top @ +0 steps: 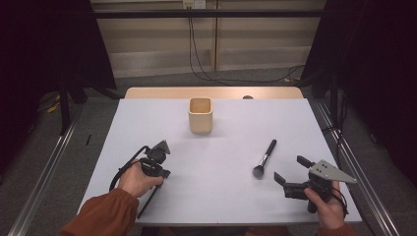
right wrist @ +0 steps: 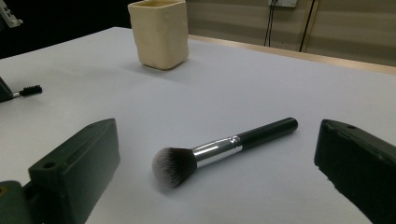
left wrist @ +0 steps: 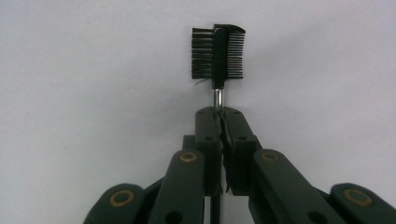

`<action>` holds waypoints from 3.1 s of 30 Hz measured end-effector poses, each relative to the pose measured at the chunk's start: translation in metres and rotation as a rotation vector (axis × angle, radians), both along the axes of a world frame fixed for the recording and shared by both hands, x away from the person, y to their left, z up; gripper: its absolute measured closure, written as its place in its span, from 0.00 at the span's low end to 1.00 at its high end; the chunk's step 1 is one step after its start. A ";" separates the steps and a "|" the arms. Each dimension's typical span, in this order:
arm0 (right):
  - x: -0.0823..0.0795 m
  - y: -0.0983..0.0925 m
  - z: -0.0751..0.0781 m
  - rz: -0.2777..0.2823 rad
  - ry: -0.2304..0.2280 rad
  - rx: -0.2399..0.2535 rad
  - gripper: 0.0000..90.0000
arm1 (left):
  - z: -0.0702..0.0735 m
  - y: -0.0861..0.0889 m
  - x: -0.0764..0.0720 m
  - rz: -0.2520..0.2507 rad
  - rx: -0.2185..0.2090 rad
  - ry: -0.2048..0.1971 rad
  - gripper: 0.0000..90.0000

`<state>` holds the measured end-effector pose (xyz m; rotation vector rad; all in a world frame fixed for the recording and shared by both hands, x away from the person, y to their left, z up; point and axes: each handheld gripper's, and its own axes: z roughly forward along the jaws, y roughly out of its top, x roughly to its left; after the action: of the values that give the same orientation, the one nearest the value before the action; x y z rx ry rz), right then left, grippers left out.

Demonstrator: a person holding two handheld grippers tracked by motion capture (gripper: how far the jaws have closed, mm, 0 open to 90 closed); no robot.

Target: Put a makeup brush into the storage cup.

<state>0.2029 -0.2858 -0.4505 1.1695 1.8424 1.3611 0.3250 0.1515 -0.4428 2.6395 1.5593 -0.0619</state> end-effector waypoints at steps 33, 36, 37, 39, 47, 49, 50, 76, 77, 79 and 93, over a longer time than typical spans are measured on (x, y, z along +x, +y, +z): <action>0.000 -0.001 0.001 -0.008 -0.008 0.010 0.00 | 0.025 0.035 -0.004 0.051 -0.372 -0.184 0.96; 0.000 -0.001 0.001 -0.007 -0.008 0.010 0.00 | 0.025 0.035 -0.005 0.041 -0.379 -0.204 0.96; 0.000 -0.001 0.001 -0.008 -0.008 0.010 0.00 | 0.026 0.035 -0.007 0.048 -0.394 -0.221 0.96; 0.000 -0.001 0.001 -0.008 -0.008 0.011 0.00 | 0.027 0.036 -0.009 0.049 -0.427 -0.255 0.96; 0.000 -0.001 0.001 -0.006 -0.010 0.013 0.00 | 0.029 0.037 -0.022 0.059 -0.505 -0.387 0.96; 0.000 -0.001 0.001 -0.007 -0.009 0.015 0.00 | 0.030 0.038 -0.023 0.061 -0.521 -0.426 0.96; 0.000 -0.001 0.001 -0.009 -0.008 0.017 0.00 | 0.031 0.039 -0.024 0.057 -0.552 -0.458 0.96; 0.000 -0.001 0.001 -0.007 -0.009 0.017 0.00 | 0.053 0.039 -0.031 0.011 -0.693 -0.842 0.96; 0.000 -0.001 0.001 -0.007 -0.009 0.017 0.00 | 0.053 0.038 -0.029 0.012 -0.692 -0.852 0.96; 0.000 -0.001 0.001 -0.008 -0.007 0.017 0.00 | 0.055 0.036 -0.028 0.026 -0.693 -0.863 0.96; 0.000 -0.002 0.001 -0.007 -0.015 0.015 0.00 | 0.079 0.021 -0.016 -0.033 -0.731 -0.958 0.95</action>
<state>0.2033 -0.2874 -0.4494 1.1686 1.8189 1.3792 0.3091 0.1723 -0.3636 1.6829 0.9012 0.4627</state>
